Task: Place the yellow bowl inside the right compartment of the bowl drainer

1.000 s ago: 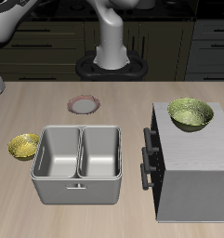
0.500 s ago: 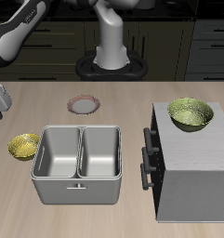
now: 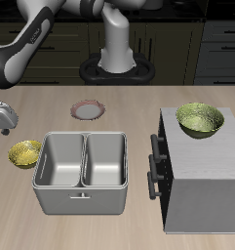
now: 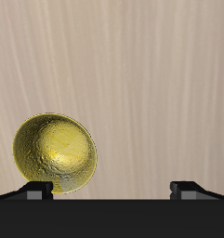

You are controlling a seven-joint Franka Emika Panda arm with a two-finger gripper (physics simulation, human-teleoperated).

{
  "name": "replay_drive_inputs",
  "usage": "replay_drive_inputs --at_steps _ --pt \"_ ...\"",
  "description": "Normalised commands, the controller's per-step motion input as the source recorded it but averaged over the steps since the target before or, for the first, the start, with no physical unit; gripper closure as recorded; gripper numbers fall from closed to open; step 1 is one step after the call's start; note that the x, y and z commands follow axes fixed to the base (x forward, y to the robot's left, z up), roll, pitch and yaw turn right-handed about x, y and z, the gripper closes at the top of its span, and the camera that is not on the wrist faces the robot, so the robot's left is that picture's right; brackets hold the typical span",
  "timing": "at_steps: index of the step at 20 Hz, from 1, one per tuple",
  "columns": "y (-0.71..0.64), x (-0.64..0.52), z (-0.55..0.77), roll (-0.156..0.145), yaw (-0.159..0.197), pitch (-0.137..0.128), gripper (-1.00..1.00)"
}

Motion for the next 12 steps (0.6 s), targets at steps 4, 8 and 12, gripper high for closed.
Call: replay_drive_inputs --at_steps 4,8,12 --pt "0.20 -0.16 0.08 0.011 0.009 0.017 -1.00" --pt "0.37 0.01 0.08 0.066 0.032 0.005 -1.00" --pt "0.27 0.07 0.07 0.024 0.019 -0.008 -1.00"
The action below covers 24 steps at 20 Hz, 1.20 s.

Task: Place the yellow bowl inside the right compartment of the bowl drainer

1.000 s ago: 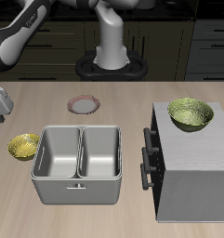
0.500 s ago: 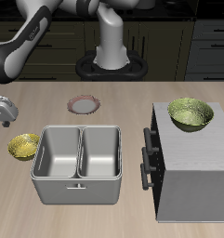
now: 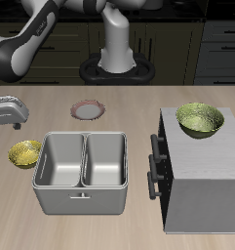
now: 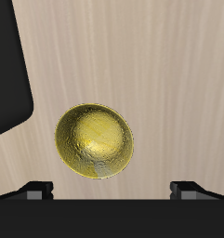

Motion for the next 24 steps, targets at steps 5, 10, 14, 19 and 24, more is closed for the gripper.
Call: replay_drive_inputs --at_steps 5,10,14,19,24 --pt "-0.03 0.10 -0.10 0.004 0.006 0.004 -1.00" --pt "-0.11 0.07 -0.19 -0.016 -0.009 0.011 -1.00" --pt "0.02 0.06 -0.24 0.008 0.003 0.023 -1.00" --pt "0.23 0.06 -0.19 0.016 -0.042 0.029 -1.00" --pt "0.16 -0.01 -0.19 0.000 0.004 0.038 -1.00"
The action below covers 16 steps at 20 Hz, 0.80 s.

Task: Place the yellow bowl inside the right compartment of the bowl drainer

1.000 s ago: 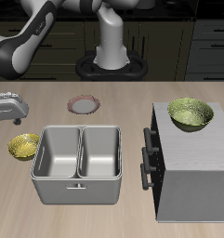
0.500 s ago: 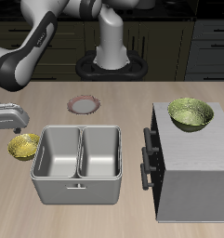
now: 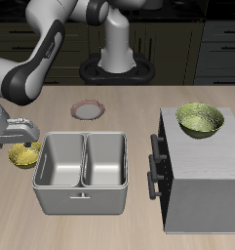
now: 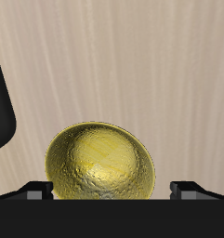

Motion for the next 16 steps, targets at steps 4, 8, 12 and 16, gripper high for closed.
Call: replay_drive_inputs --at_steps 4,8,12,16 --pt "-0.17 -0.15 -0.36 -0.048 0.003 0.064 -1.00" --pt "-0.16 -0.14 -0.28 -0.022 0.001 0.039 -1.00" --pt "-0.05 -0.09 -0.22 -0.020 0.000 0.033 -1.00" --pt "0.09 -0.04 -0.23 0.019 -0.026 0.018 -1.00"
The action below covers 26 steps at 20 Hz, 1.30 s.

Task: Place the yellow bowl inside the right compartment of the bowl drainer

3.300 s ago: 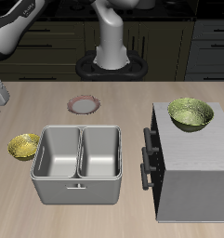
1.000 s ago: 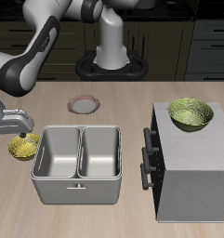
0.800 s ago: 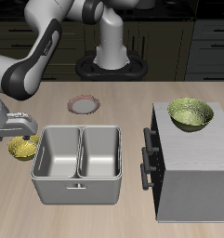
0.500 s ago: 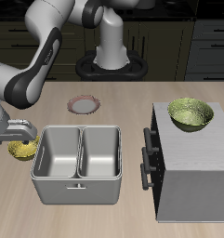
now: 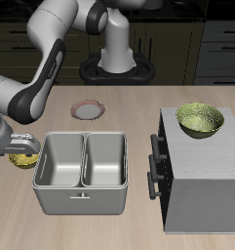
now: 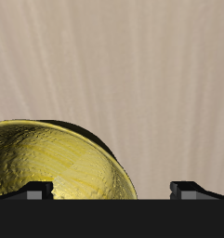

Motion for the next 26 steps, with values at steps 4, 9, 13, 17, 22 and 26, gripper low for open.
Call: replay_drive_inputs --at_steps 4,9,13,17,22,26 --pt "0.06 -0.02 -0.34 0.017 -0.013 0.073 -1.00" --pt "0.01 -0.06 -0.27 -0.005 -0.019 0.053 -1.00" --pt "0.00 -0.08 0.01 0.010 -0.014 -0.002 1.00" --pt "0.12 -0.01 0.02 0.028 0.014 0.007 1.00" --pt "-0.03 0.02 0.12 -0.014 0.021 -0.013 1.00" --pt "-0.09 -0.06 0.21 -0.033 0.016 -0.022 1.00"
